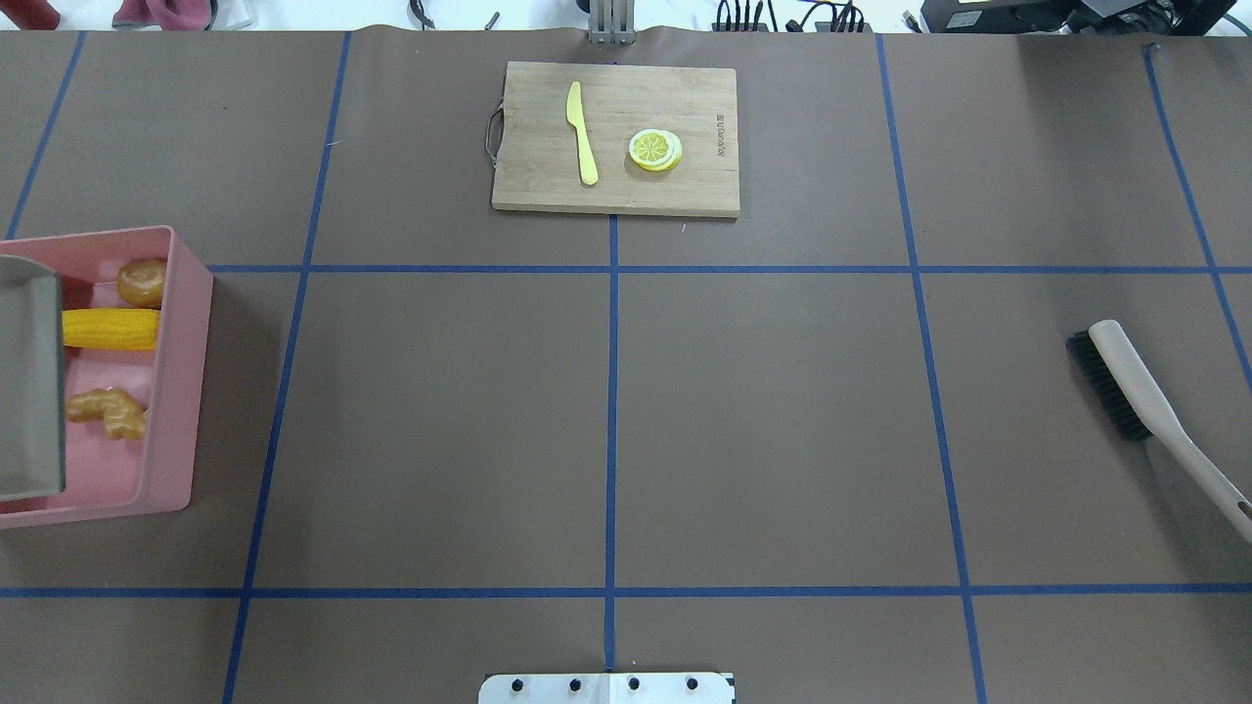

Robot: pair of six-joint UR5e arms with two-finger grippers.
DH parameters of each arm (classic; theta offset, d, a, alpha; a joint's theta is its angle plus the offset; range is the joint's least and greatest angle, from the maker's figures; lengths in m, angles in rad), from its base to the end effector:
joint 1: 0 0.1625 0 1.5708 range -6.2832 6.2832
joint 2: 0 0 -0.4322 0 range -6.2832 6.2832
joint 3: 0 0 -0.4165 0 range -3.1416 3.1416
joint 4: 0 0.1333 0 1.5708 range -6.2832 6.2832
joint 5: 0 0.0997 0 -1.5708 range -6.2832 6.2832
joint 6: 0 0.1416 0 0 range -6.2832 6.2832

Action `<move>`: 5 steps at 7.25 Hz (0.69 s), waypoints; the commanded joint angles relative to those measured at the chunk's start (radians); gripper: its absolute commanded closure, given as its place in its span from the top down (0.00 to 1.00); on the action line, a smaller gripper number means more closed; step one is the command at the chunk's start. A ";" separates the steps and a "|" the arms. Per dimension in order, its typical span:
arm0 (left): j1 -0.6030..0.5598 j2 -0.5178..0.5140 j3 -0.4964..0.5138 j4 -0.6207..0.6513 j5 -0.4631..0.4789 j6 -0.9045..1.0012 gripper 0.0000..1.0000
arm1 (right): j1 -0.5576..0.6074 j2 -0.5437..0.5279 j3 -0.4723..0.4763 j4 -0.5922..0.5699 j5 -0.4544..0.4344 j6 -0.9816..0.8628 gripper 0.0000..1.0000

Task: Sweep and dump trash into bin
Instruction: 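Tilt the dustpan with the left gripper to dump the produce into the pink bin, then carry the empty dustpan back and set it on the table with the left gripper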

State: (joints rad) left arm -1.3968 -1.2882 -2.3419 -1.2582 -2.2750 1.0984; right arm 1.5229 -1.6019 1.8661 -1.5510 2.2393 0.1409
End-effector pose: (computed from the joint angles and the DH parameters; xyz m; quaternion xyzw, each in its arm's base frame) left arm 0.0221 -0.3660 0.4709 0.2270 0.2707 0.5799 0.7341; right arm 0.0208 -0.5170 0.5645 0.1025 -0.3359 -0.0029 0.9363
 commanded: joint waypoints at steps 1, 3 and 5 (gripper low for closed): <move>0.152 -0.012 0.022 -0.245 -0.037 -0.137 0.00 | 0.086 -0.065 -0.015 0.002 0.000 -0.079 1.00; 0.337 -0.122 0.128 -0.480 -0.014 -0.329 0.00 | 0.086 -0.075 -0.062 0.000 0.006 -0.096 1.00; 0.540 -0.257 0.235 -0.619 0.102 -0.441 0.00 | 0.086 -0.066 -0.081 -0.001 0.054 -0.086 1.00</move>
State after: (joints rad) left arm -0.9887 -1.4635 -2.1747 -1.7873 -2.2427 0.7319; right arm 1.6084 -1.6704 1.7974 -1.5508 2.2597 0.0487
